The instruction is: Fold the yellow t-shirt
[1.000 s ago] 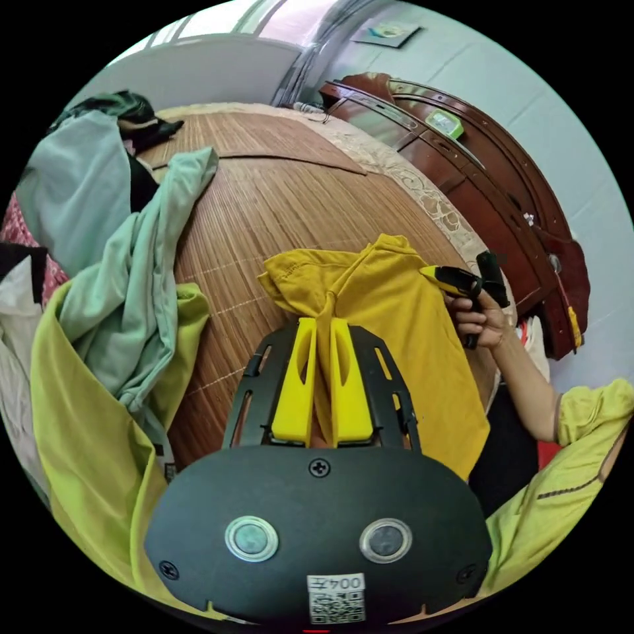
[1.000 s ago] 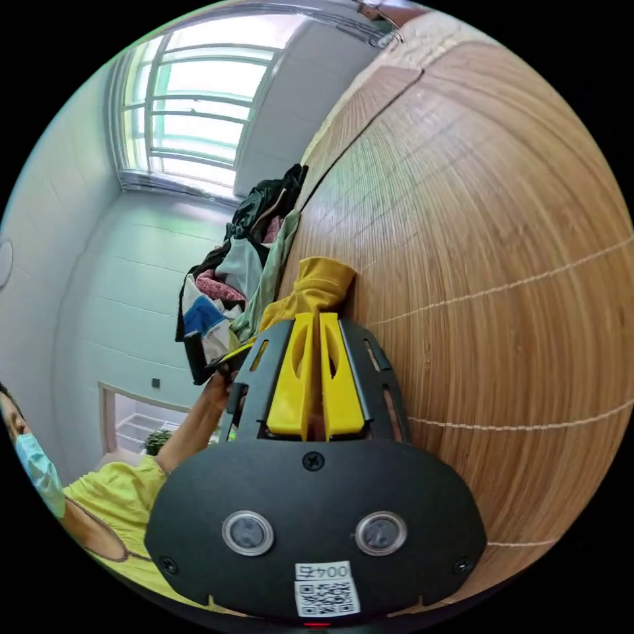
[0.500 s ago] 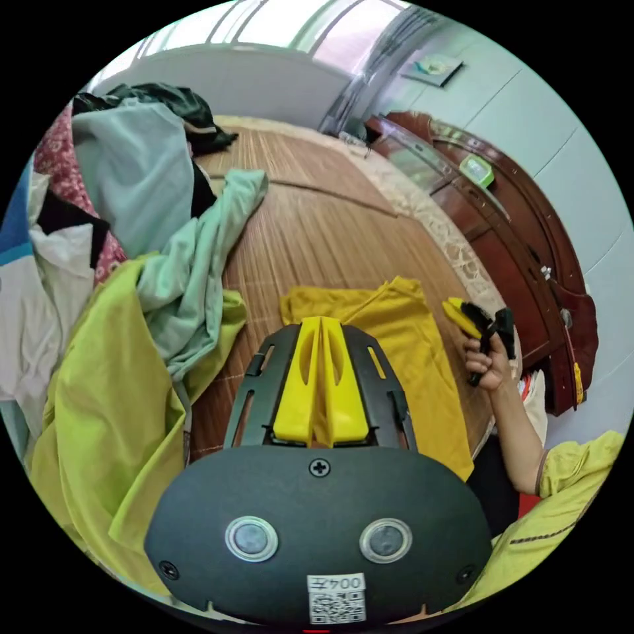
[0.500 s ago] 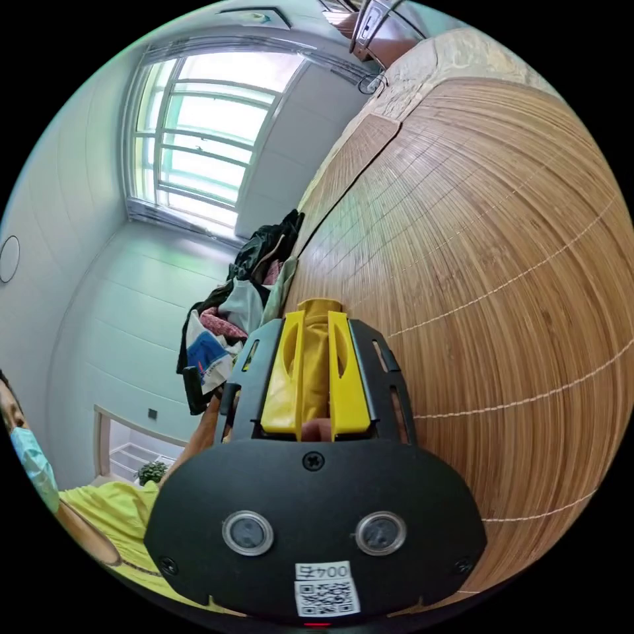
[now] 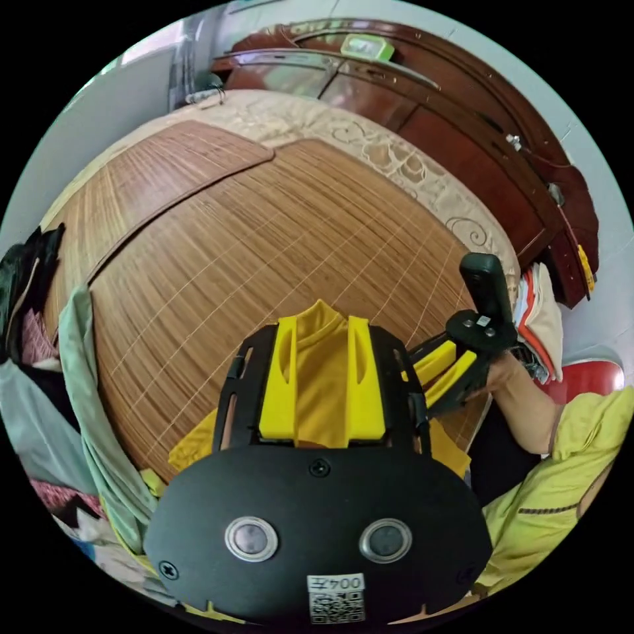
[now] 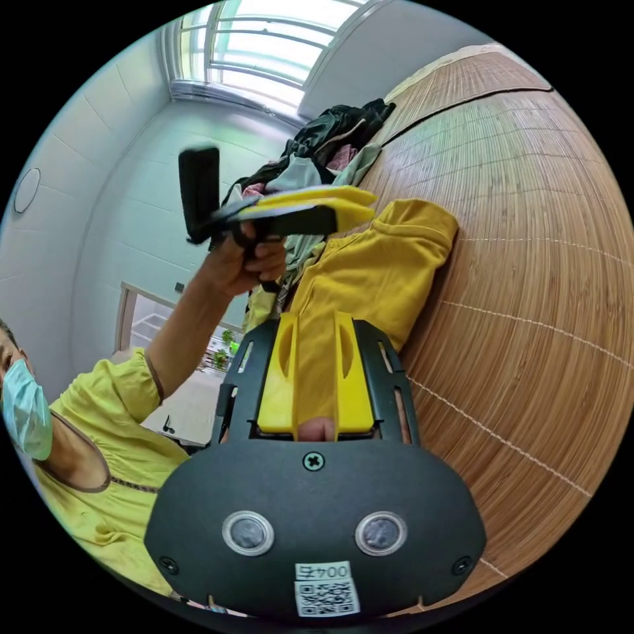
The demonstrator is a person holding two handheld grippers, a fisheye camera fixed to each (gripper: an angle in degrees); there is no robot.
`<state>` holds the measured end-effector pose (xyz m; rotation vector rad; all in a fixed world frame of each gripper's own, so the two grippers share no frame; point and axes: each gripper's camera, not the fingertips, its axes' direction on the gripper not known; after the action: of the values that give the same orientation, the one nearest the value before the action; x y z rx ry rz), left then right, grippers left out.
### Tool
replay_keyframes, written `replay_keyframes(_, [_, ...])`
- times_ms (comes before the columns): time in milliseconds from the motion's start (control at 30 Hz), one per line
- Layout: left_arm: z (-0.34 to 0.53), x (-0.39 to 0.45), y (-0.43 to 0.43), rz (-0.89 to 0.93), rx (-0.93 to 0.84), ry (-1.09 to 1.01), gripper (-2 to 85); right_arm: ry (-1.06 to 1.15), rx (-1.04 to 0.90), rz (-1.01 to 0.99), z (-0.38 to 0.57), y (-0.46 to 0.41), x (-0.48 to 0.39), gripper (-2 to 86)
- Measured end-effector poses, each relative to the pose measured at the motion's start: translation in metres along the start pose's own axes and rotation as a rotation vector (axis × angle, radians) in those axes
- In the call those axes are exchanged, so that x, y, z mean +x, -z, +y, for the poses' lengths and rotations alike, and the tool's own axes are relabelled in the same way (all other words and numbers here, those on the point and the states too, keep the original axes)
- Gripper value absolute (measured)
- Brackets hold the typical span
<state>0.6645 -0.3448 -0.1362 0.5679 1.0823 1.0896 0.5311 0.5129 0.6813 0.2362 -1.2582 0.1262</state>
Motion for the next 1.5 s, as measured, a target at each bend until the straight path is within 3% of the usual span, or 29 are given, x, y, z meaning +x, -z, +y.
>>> replay_keyframes(167, [-0.07,0.022,-0.066,0.006,-0.277,-0.081,8.1,0.051,-0.079,0.067,0.007,-0.024,-0.012,7.6])
replay_keyframes(433, [-0.085,0.031,-0.133,-0.104,-0.409,-0.063,11.8,0.272,-0.231,0.349,0.035,-0.075,-0.052,9.7])
replay_keyframes(533, [-0.082,0.031,-0.146,-0.08,-0.437,-0.065,10.7,0.253,-0.211,0.337,0.04,-0.083,-0.05,9.7])
replay_keyframes(633, [-0.078,0.029,-0.153,0.01,-0.4,-0.063,5.8,0.219,-0.215,0.352,0.037,-0.093,-0.047,7.7])
replay_keyframes(733, [-0.076,0.024,-0.157,-0.031,-0.344,-0.029,2.6,0.202,-0.218,0.366,0.035,-0.102,-0.048,6.2])
replay_keyframes(1000, [-0.047,0.008,-0.162,0.04,-0.208,0.097,1.1,0.2,-0.215,0.363,0.033,-0.113,-0.057,6.9])
replay_keyframes(1267, [0.026,0.008,-0.039,-0.005,0.227,0.1,0.8,0.238,-0.028,0.323,0.026,-0.09,-0.077,10.6])
replay_keyframes(1500, [0.076,0.055,-0.071,-0.054,0.091,-0.06,0.4,0.167,0.023,0.529,0.011,-0.087,-0.086,11.1])
